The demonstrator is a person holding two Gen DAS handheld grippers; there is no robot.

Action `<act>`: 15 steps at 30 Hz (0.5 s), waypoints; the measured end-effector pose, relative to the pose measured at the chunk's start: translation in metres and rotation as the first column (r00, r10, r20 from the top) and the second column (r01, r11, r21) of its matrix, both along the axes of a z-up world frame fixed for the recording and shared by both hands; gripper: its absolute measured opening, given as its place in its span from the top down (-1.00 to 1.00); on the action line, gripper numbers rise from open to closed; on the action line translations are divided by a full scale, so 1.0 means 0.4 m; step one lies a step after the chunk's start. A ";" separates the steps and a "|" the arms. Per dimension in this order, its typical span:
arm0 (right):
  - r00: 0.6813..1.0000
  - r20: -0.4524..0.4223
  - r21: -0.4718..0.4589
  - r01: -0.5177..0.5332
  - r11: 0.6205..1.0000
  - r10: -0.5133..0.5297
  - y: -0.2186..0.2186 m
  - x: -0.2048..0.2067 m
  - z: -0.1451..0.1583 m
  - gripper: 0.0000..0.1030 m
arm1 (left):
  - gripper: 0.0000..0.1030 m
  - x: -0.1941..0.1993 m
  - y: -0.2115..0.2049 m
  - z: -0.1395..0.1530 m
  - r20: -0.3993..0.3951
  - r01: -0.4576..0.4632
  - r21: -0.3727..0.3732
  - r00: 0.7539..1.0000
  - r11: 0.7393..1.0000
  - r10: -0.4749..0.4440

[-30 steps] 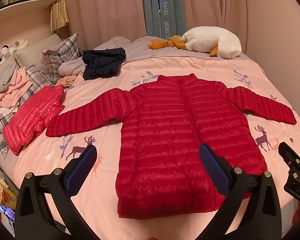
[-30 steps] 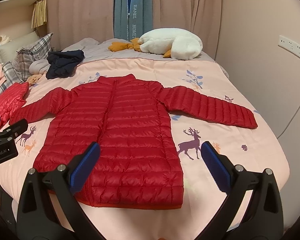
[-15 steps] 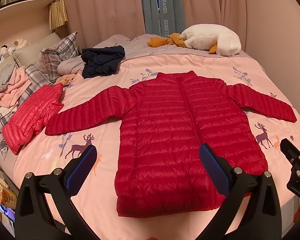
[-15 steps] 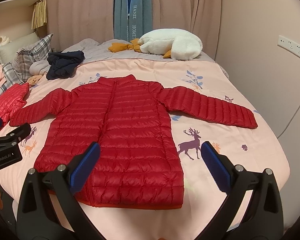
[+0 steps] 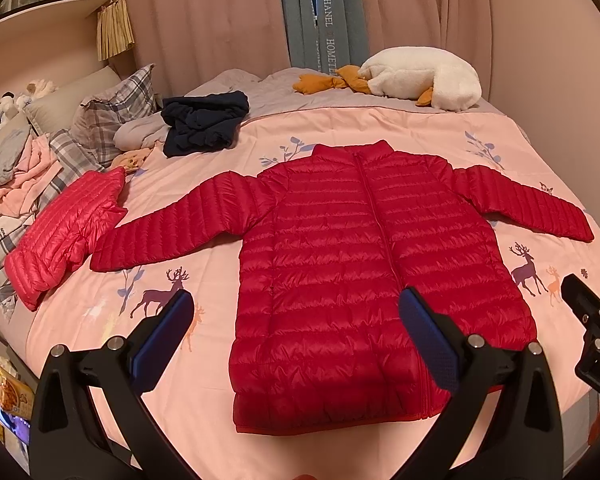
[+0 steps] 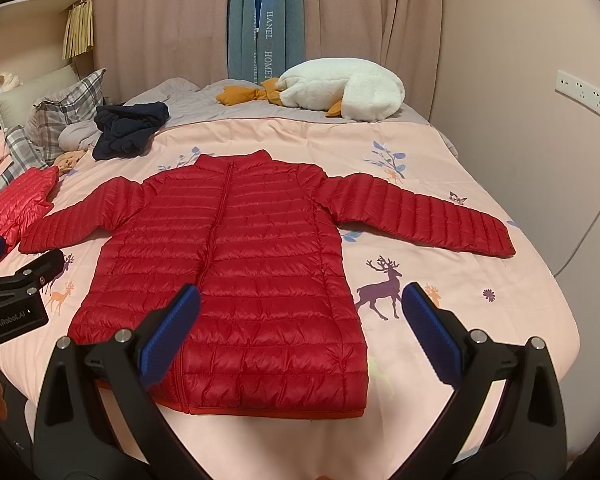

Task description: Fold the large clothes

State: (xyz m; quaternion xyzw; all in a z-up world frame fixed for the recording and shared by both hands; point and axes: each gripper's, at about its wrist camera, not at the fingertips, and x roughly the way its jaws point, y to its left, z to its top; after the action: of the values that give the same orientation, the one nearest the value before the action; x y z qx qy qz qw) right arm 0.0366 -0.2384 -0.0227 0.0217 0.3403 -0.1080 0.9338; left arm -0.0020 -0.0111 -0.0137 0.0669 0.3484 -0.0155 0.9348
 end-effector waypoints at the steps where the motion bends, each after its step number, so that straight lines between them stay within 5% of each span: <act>1: 1.000 0.000 -0.001 0.001 1.000 -0.001 0.001 -0.001 0.000 -0.96 | -0.97 0.000 0.000 0.000 0.000 0.000 0.000 1.000 1.000 0.000; 15: 1.000 -0.001 0.000 0.002 1.000 -0.002 0.003 -0.001 -0.002 -0.96 | -0.97 0.007 -0.004 -0.006 -0.009 0.002 0.007 1.000 1.000 -0.002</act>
State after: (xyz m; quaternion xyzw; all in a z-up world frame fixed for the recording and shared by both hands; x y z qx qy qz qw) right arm 0.0363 -0.2374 -0.0236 0.0217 0.3407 -0.1089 0.9336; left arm 0.0009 -0.0126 -0.0162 0.0705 0.3525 -0.0156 0.9330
